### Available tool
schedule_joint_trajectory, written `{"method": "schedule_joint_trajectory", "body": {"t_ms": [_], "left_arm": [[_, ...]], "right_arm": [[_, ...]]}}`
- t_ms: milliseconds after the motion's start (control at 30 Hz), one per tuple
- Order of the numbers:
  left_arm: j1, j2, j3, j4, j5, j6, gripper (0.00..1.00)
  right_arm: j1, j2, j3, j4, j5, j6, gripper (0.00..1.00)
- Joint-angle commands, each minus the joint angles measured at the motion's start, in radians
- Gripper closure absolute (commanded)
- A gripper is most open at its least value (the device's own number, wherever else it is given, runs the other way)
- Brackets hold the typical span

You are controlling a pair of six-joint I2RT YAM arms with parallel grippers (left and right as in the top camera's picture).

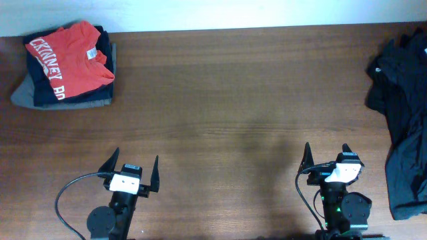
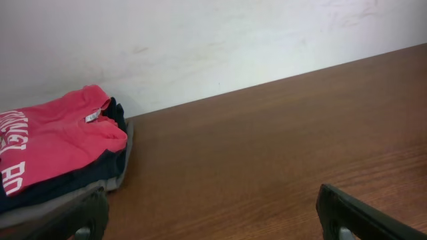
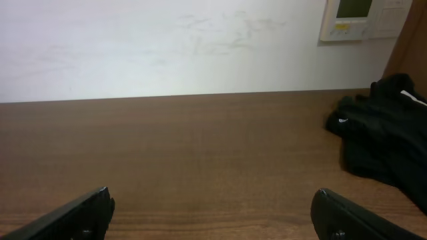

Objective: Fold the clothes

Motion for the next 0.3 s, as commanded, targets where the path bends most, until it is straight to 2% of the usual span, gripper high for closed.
{"method": "schedule_joint_trajectory", "body": {"t_ms": [0,267], "left_arm": [[0.005,-0.010,-0.004,-0.005,-0.011,0.016,0.01],[0.005,-0.010,-0.004,-0.005,-0.011,0.016,0.01]], "right_arm": [[-0.008,-0.010,-0.005,-0.008,0.006,0.000,0.02],[-0.008,-0.010,-0.005,-0.008,0.006,0.000,0.01]]}}
